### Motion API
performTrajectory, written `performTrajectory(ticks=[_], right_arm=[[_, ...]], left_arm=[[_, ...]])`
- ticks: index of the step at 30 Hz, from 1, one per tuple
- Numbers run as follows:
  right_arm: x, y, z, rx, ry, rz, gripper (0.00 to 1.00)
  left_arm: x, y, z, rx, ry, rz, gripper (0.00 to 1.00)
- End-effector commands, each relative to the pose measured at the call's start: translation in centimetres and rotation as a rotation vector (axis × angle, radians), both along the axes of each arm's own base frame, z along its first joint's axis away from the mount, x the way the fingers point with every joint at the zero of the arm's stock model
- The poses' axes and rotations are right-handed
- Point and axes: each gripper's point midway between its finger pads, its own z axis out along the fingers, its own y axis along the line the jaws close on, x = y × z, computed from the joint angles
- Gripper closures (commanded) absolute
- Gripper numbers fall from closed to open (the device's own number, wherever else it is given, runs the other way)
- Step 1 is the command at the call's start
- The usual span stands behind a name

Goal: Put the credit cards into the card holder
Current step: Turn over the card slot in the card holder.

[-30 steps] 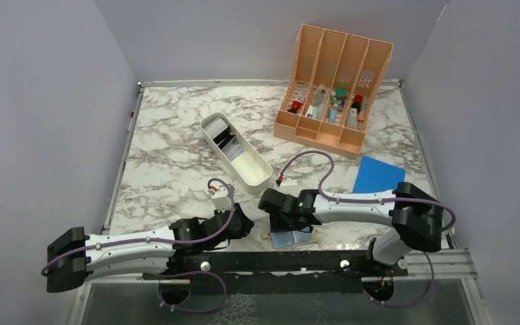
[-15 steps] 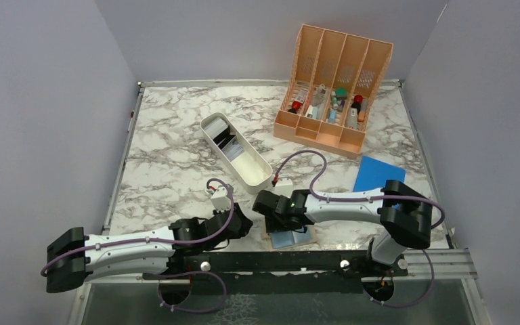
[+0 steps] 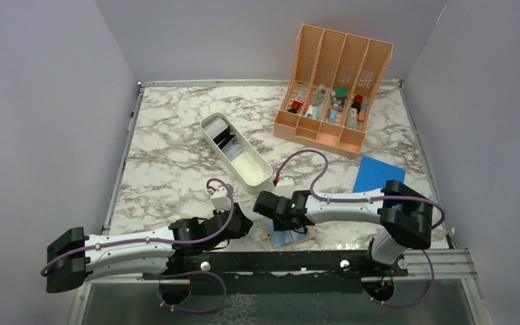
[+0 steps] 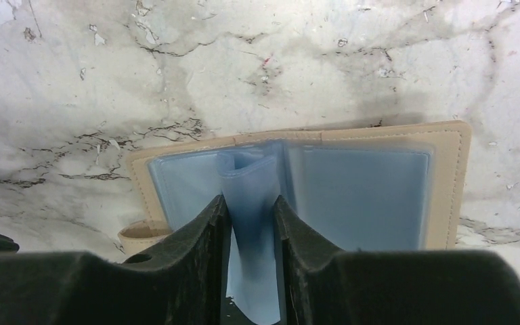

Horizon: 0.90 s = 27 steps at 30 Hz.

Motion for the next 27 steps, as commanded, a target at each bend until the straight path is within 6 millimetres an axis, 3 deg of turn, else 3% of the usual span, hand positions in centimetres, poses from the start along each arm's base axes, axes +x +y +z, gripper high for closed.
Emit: performTrajectory(ticks=[1, 7, 15, 20, 27], right_arm=[[-0.2, -1.3, -1.5, -0.045, -0.012, -0.006, 0.71], [-0.3, -0.4, -0.3, 0.062, -0.028, 0.007, 0.76], [-0.8, 0.8, 1.1, 0.316, -0.038, 0.015, 0.78], [-1.1, 1.1, 2.5, 0.489, -0.049, 0.029, 0.79], [-1.0, -0.1, 2.7, 0.616, -0.022, 0.014, 0.79]], left_arm=[[0.5, 0.2, 0.5, 0.007, -0.02, 0.021, 0.72], [0.6, -0.5, 0.6, 0.01, -0.023, -0.001, 0.72], [0.2, -5.2, 2.5, -0.091, -0.037, -0.124, 0.75], [0.2, -7.2, 1.8, -0.087, -0.009, -0.158, 0.78], [0.9, -8.7, 0.4, -0.054, 0.042, -0.174, 0.79]])
